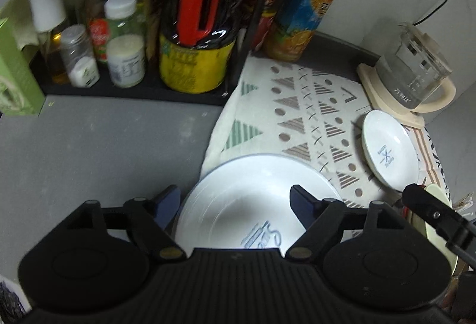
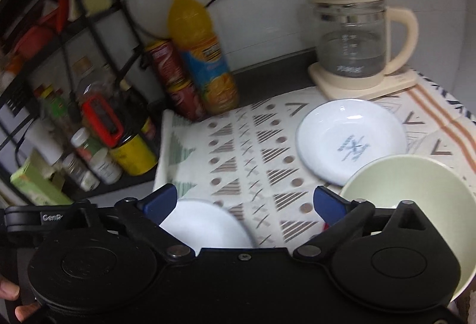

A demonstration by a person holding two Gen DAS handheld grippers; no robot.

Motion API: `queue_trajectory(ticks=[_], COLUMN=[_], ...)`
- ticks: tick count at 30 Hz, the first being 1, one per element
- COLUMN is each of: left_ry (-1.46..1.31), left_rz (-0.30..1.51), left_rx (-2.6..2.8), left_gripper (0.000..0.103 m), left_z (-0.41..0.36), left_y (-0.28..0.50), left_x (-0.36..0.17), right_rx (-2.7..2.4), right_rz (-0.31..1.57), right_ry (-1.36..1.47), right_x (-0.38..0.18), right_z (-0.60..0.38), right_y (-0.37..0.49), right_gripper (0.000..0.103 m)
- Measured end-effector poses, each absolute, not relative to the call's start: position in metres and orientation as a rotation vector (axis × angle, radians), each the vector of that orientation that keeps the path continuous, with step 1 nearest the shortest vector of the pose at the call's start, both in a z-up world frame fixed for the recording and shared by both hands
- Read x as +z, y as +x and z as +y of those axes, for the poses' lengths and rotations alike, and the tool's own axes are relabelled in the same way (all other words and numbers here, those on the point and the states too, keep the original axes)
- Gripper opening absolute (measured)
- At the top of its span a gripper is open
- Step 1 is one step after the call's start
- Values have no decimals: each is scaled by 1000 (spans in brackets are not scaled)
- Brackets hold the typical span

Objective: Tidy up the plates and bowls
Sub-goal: 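Move both grippers to the small white 'BAKERY' plate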

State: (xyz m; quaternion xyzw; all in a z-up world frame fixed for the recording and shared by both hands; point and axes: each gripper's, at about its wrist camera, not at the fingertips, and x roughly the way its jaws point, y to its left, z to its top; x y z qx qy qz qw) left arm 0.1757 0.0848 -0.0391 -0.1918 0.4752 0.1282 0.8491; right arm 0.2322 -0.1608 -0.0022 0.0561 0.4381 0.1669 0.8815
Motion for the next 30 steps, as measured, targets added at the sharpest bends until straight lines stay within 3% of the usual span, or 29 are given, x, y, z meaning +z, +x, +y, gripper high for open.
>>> queue_trajectory(ticks=[30], left_ry=[-267], left_rz=[1024], left_rx=[-75], left_gripper=[81], left_z=[33], left_y=[284], left_x=[-38], right_rx=[5], right_rz=[893], right_ry=[260], right_x=[1], right_z=[-225], right_y=[273], right_gripper=[102])
